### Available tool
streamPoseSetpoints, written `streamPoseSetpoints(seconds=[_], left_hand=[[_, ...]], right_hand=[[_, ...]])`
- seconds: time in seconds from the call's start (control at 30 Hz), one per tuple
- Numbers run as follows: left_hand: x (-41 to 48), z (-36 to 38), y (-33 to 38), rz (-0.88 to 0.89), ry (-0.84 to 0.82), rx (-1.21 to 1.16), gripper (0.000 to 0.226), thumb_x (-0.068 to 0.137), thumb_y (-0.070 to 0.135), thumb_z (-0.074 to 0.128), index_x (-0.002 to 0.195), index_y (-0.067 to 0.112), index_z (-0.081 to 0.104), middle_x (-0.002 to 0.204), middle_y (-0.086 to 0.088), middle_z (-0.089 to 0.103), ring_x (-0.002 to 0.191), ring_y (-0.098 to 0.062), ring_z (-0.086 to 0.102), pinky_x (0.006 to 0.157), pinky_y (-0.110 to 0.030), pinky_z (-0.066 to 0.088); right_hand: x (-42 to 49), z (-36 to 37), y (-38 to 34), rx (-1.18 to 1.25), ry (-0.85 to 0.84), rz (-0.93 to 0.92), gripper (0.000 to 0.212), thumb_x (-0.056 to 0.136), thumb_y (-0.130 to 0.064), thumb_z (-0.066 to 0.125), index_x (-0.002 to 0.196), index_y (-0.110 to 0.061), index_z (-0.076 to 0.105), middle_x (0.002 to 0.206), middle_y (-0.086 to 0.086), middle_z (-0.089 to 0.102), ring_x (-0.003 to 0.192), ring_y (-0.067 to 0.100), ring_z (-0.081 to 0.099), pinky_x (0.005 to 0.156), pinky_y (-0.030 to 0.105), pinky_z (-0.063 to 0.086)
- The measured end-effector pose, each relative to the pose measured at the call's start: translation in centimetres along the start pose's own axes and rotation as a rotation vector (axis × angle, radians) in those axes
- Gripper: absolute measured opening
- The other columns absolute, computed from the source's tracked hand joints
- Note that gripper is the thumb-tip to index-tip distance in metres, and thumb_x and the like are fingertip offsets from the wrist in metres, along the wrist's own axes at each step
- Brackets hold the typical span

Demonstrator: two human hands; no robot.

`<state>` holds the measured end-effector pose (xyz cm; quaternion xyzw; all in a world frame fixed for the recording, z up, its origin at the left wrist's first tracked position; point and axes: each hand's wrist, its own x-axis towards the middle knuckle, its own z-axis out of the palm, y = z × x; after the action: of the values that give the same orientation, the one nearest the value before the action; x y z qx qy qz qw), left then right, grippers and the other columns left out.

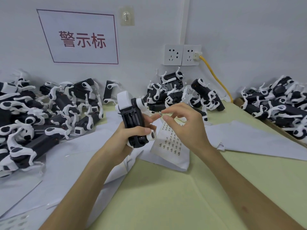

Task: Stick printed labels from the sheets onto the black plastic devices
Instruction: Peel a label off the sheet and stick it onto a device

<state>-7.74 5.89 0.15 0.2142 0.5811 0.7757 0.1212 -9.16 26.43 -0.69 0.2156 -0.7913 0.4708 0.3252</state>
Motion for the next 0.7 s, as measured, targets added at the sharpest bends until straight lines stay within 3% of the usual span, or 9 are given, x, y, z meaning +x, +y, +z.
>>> streamPoseSetpoints(seconds=[0.2, 0.37, 0.47, 0.6, 0.7], left_hand=[[0.3, -0.3, -0.5, -0.035, -0.029, 0.114, 0.027, 0.062, 0.019, 0.079, 0.088, 0.024, 0.072, 0.133, -0.005, 0.069, 0.108, -0.025, 0.066, 0.101, -0.046, 0.046], [0.5, -0.6, -0.9, -0.055, -0.031, 0.160, 0.026, 0.063, 0.019, 0.079, 0.088, 0.023, 0.071, 0.125, -0.009, 0.072, 0.124, -0.030, 0.063, 0.096, -0.046, 0.045], [0.5, -0.8, -1.0, -0.060, -0.031, 0.164, 0.026, 0.063, 0.020, 0.079, 0.087, 0.024, 0.071, 0.126, -0.008, 0.072, 0.122, -0.029, 0.064, 0.095, -0.043, 0.047], [0.7, -1.0, -1.1, -0.055, -0.020, 0.167, 0.026, 0.065, 0.020, 0.079, 0.088, 0.021, 0.069, 0.126, -0.009, 0.072, 0.122, -0.034, 0.063, 0.096, -0.044, 0.048], [0.7, -1.1, -1.0, -0.058, 0.045, 0.156, 0.029, 0.071, 0.026, 0.082, 0.096, 0.021, 0.071, 0.126, -0.004, 0.072, 0.113, -0.027, 0.067, 0.093, -0.040, 0.052]], right_hand=[[0.0, -0.1, 0.4, -0.058, -0.014, -0.015, 0.012, 0.085, -0.017, 0.080, 0.094, -0.023, 0.075, 0.095, -0.013, 0.067, 0.081, 0.013, 0.066, 0.081, 0.016, 0.047], [0.1, -0.2, 0.6, -0.072, -0.034, 0.013, 0.011, 0.082, -0.017, 0.082, 0.086, -0.023, 0.074, 0.092, -0.015, 0.065, 0.082, 0.012, 0.065, 0.080, 0.014, 0.045], [0.1, -0.2, 0.7, -0.067, -0.058, 0.034, 0.012, 0.082, -0.018, 0.083, 0.085, -0.024, 0.073, 0.092, -0.014, 0.065, 0.082, 0.011, 0.065, 0.078, 0.012, 0.044], [0.1, -0.3, 0.6, -0.062, -0.056, 0.007, 0.011, 0.081, -0.015, 0.083, 0.082, -0.019, 0.073, 0.091, -0.009, 0.065, 0.081, 0.013, 0.064, 0.079, 0.024, 0.051], [-0.1, 0.0, 0.1, -0.066, -0.038, -0.043, 0.010, 0.083, -0.011, 0.081, 0.082, -0.015, 0.071, 0.089, -0.007, 0.065, 0.078, 0.015, 0.062, 0.078, 0.029, 0.051]])
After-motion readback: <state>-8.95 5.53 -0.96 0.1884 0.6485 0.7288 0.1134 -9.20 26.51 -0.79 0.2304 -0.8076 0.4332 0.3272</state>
